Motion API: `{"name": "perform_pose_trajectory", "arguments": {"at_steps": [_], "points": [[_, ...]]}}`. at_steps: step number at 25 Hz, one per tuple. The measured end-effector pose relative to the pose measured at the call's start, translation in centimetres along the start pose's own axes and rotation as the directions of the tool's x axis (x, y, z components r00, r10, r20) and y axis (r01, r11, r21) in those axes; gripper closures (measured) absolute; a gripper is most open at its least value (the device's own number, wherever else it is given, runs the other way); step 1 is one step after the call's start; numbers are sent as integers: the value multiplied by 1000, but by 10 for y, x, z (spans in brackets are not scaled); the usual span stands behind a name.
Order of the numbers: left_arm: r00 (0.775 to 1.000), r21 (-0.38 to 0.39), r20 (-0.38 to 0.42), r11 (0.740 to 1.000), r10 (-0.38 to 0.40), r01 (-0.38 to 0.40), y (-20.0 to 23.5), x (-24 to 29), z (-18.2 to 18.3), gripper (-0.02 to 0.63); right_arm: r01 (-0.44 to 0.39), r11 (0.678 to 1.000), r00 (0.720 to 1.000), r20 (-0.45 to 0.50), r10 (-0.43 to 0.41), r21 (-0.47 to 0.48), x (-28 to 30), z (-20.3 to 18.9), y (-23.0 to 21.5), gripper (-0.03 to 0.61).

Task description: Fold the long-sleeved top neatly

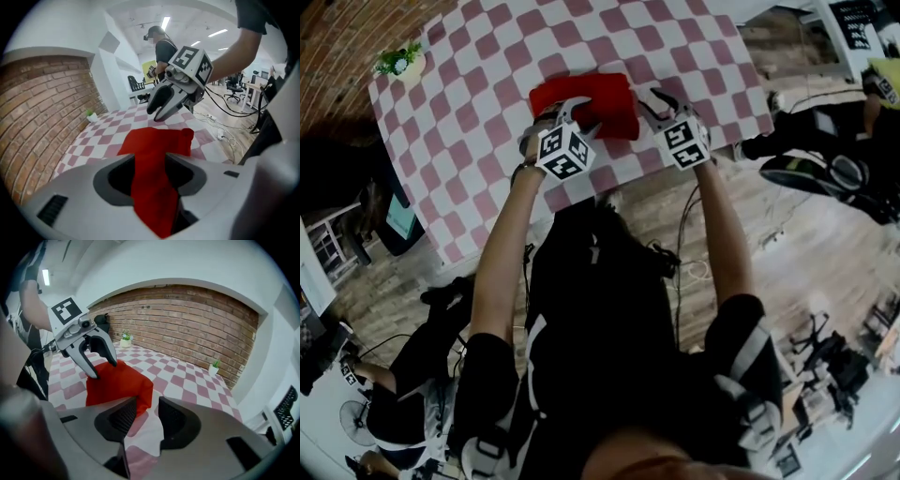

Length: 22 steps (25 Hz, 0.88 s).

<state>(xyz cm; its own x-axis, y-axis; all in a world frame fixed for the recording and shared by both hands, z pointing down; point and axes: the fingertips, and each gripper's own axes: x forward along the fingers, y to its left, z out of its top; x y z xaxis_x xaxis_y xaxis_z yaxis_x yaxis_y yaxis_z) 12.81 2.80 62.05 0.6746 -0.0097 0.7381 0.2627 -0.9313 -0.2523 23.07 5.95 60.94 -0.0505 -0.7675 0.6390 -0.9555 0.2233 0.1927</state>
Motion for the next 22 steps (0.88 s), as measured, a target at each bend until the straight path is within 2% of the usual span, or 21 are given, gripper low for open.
{"name": "perform_pose_trajectory", "arguments": {"at_steps": [4,8,13,15,18,22], "points": [[996,-1,-52,998,-67,67,-12,20,-15,430,-79,996,996,-50,78,-27,33,-9,-2,443],[996,-4,-41,997,-74,74,-16,25,-22,426,-161,983,986,-66,156,-86,61,-8,6,443],[996,-23,-23,996,-82,82,-11,29,-21,426,-211,970,976,-74,203,-120,88,-4,7,443],[996,-29,-18,996,-86,85,-10,29,-22,426,-224,968,974,-68,217,-116,93,-1,5,448],[995,-42,-11,994,-97,97,-10,31,-24,426,-225,972,974,-55,221,-74,98,3,-2,520],[994,-47,-8,993,-107,107,-9,37,-25,425,-228,974,971,-75,226,-21,109,0,-13,534]]}}
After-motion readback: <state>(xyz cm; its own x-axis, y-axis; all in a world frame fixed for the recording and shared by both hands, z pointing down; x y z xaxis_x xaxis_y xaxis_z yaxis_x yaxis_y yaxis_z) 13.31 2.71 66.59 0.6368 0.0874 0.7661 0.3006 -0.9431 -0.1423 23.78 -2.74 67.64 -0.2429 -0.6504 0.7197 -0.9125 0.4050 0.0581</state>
